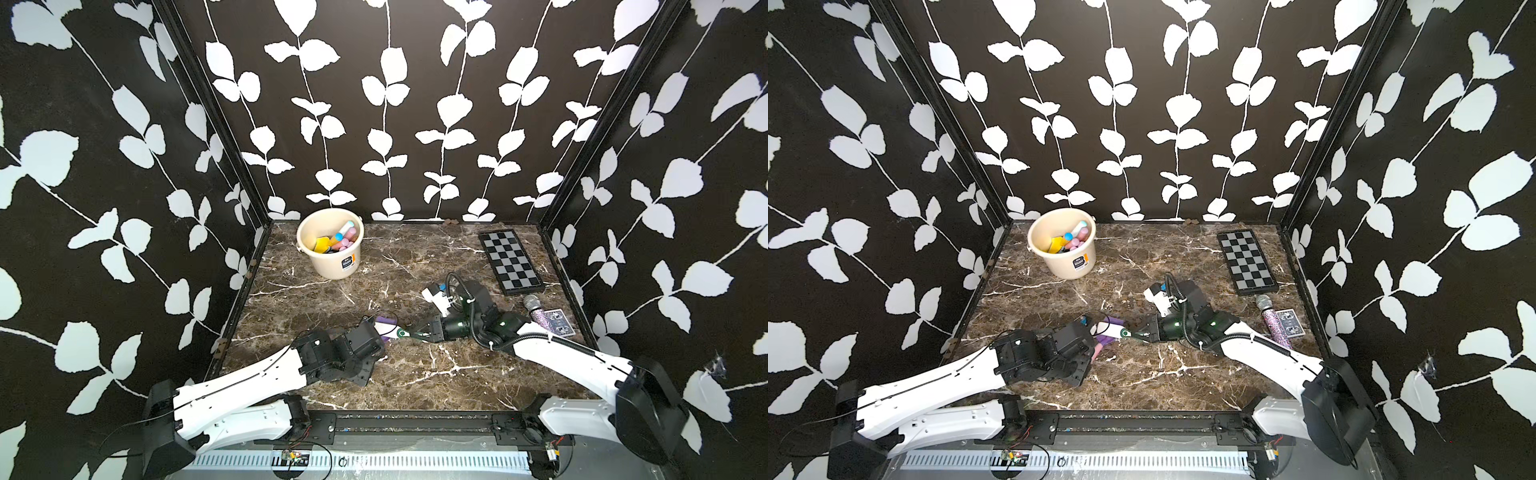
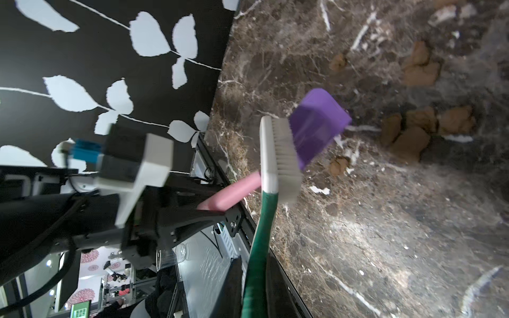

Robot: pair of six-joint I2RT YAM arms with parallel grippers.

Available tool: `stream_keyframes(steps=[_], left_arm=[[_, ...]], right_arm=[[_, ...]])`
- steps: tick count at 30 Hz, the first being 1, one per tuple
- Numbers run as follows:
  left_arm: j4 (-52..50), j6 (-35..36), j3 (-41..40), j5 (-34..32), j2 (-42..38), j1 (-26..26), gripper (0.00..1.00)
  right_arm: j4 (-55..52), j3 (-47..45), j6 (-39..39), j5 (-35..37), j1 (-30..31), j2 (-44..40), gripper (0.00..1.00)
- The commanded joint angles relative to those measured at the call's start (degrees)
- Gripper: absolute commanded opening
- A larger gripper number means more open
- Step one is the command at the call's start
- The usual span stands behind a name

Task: Brush the soil off the hand trowel and place it into the bucket
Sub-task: Brush off the soil from the hand trowel.

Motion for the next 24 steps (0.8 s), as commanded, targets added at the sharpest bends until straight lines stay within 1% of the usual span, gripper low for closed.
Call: stream_keyframes(steps=[1, 4, 7, 9, 10, 13, 15, 18, 20, 24], left_arm=[[0.0, 0.8, 0.9, -2.6, -1.0, 0.2, 0.0], [-1.7, 0.7, 2.0, -3.8, -1.1, 0.2, 0.0], [-2.8, 1.0, 3.0, -5.0, -1.7, 0.2, 0.0], [-3.1, 1.1, 3.5, -6.0, -2.3, 0.2, 0.0], [-3.1, 1.3, 3.7, -6.4, -2.5, 0.2, 0.0], [-2.6, 2.3, 5.1, -7.8, -2.9, 0.2, 0.0], [-1.7, 3.6, 6.0, -8.9, -2.7, 0.2, 0.0], [-1.3, 4.9, 8.1, -11.3, -2.3, 0.2, 0.0], [-1.3, 5.1, 8.8, -12.9, -2.6, 0.2, 0.0], [-0.6, 6.6, 8.9, -14.3, -3.3, 0.2, 0.0]], right_arm=[[-0.9, 0.5, 2.5, 3.8, -0.7, -0.6, 0.0], [-5.3, 2.1, 3.2, 5.2, -4.2, -1.2, 0.0], [-10.8, 4.4, 1.7, 8.1, -7.1, -4.0, 0.0], [-9.6, 5.3, 2.0, 8.8, -7.9, -6.6, 0.0], [-8.1, 5.7, 2.0, 8.0, -7.9, -7.5, 0.0], [0.1, 6.4, 5.7, 3.6, -6.1, -8.0, 0.0], [5.9, 7.8, 7.6, 0.8, -2.7, -6.5, 0.0], [6.2, 10.8, 6.8, -2.7, 1.4, -2.9, 0.0], [4.5, 10.4, 5.9, -2.4, 1.9, -2.2, 0.0], [-2.2, 8.5, 2.9, 3.8, 1.2, -3.6, 0.0]])
